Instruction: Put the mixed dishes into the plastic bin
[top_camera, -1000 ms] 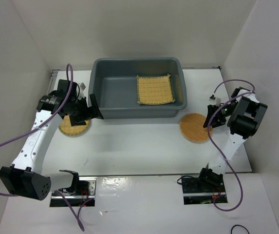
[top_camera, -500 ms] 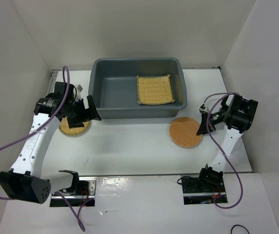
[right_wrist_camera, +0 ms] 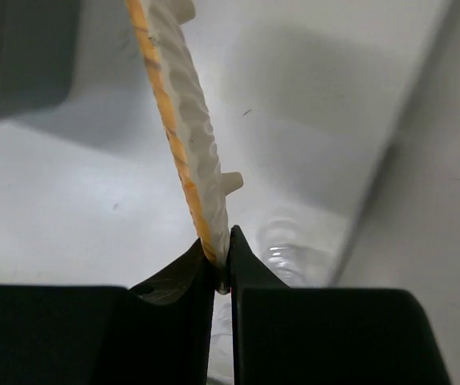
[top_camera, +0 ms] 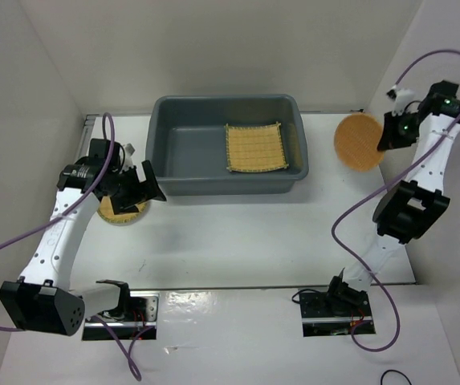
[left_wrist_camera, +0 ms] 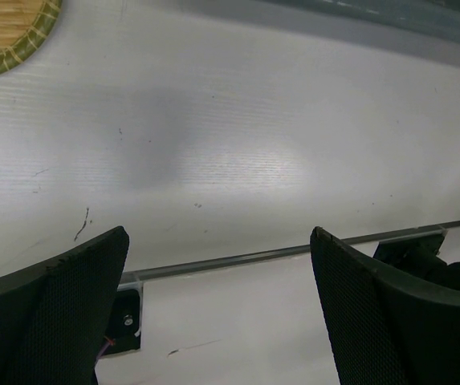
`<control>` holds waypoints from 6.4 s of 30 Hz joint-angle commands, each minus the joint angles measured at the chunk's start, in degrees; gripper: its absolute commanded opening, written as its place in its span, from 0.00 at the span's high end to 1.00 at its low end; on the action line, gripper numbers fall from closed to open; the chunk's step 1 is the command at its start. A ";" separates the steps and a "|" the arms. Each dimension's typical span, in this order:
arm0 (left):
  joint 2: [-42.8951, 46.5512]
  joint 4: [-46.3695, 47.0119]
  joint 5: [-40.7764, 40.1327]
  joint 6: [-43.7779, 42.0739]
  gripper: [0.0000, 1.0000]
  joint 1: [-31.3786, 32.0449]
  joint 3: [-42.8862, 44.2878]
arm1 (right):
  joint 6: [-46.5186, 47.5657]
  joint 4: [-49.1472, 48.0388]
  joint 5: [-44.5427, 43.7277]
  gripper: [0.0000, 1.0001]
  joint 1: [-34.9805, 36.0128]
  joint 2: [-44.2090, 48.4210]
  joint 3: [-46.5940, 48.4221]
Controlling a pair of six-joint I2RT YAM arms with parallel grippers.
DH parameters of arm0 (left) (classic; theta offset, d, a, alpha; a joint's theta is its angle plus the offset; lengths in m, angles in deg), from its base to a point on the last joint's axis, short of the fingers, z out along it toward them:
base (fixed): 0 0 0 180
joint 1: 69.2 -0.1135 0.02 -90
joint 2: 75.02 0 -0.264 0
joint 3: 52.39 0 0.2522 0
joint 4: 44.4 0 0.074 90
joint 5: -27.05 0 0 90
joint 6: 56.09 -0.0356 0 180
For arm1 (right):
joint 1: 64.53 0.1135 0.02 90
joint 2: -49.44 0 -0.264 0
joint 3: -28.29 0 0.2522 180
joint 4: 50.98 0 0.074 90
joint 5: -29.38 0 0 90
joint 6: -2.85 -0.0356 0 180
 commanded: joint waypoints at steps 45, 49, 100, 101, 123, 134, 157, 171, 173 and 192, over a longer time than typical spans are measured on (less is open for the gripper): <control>6.97 -5.20 -10.90 -3.30 0.00 -11.83 5.13 | -14.72 -4.05 -11.35 0.87 37.55 -51.44 62.15; 7.50 -5.20 -10.90 -1.99 0.00 -11.83 5.13 | -15.95 -4.66 -17.41 0.86 37.55 -53.11 62.15; -1.29 28.37 -5.10 34.03 0.00 -27.99 -21.33 | -13.58 -1.76 -0.03 0.02 25.60 0.40 23.09; -1.90 28.37 -6.06 34.05 0.00 -28.87 -21.33 | -12.97 -1.76 1.20 0.02 24.81 1.54 21.04; -12.27 53.74 1.30 37.92 0.00 -33.89 -36.79 | -8.40 -1.77 4.02 0.03 17.69 21.50 -10.79; -24.84 69.23 5.71 37.31 0.38 -33.89 -41.79 | -6.11 -1.76 -0.37 0.03 16.63 27.83 -15.36; -5.96 53.76 6.75 43.62 1.00 -32.31 -16.34 | -14.98 -16.79 -0.47 0.03 14.44 36.53 -36.36; -19.55 59.13 17.13 39.42 1.00 -9.04 14.17 | -26.66 -36.64 -16.10 0.16 9.87 39.52 -53.94; -22.98 60.00 20.55 38.72 1.00 -6.31 17.67 | -27.47 -37.18 -16.72 0.16 9.86 39.52 -55.09; -93.10 12.21 27.39 26.56 1.00 12.08 107.41 | -23.87 -30.16 -6.80 0.14 8.72 41.19 -45.27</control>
